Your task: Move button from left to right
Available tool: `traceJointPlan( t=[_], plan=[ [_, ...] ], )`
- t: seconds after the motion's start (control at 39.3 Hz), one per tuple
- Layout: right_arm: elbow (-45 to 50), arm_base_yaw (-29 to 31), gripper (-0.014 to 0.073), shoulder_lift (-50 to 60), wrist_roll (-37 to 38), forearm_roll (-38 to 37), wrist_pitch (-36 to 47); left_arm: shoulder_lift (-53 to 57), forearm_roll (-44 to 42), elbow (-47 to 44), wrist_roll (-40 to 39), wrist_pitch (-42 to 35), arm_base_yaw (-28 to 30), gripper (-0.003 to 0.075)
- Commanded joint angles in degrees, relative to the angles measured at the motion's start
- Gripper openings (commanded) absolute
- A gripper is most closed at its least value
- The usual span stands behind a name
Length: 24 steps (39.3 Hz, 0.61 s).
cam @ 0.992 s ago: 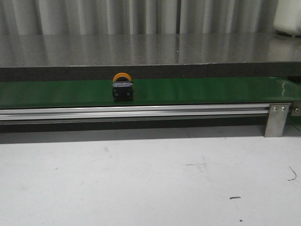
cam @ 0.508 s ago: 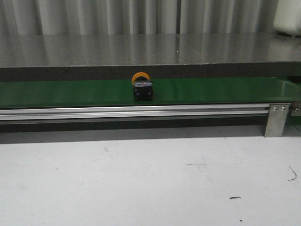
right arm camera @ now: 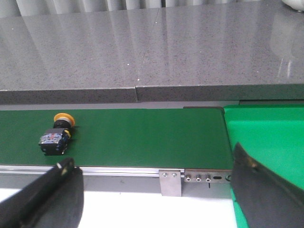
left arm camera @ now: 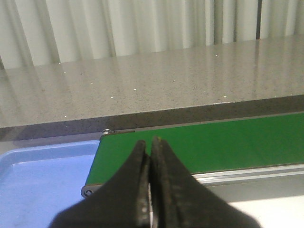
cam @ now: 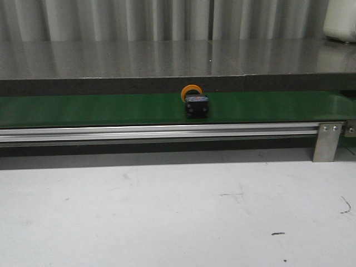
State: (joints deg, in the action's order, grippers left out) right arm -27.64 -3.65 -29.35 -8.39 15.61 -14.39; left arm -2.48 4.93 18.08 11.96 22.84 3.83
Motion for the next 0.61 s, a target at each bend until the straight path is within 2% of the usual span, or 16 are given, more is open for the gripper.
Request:
traceJointPlan(
  t=[0.0, 0.18, 0.38, 0.58],
  plan=[
    [-2.13, 0.43, 0.0645, -0.46, -0.22, 0.49, 4.74, -0.70, 0.59, 1.45, -0.41, -4.98, -0.32, -0.0021],
    [-5.12, 0.43, 0.0645, -4.18, -0.22, 0.49, 3.26, -0.70, 0.59, 1.45, -0.41, -4.98, -0.32, -0.0021],
    [-14.17, 0.43, 0.0645, -17.12, -0.22, 0.49, -2.46, -0.70, 0.59, 1.45, -0.41, -4.98, -0.32, -0.0021],
    [-22.39, 0.43, 0.0645, -30.11, -0.22, 0.49, -4.84, -0.70, 0.59, 1.45, -0.41, -4.98, -0.32, -0.0021]
  ],
)
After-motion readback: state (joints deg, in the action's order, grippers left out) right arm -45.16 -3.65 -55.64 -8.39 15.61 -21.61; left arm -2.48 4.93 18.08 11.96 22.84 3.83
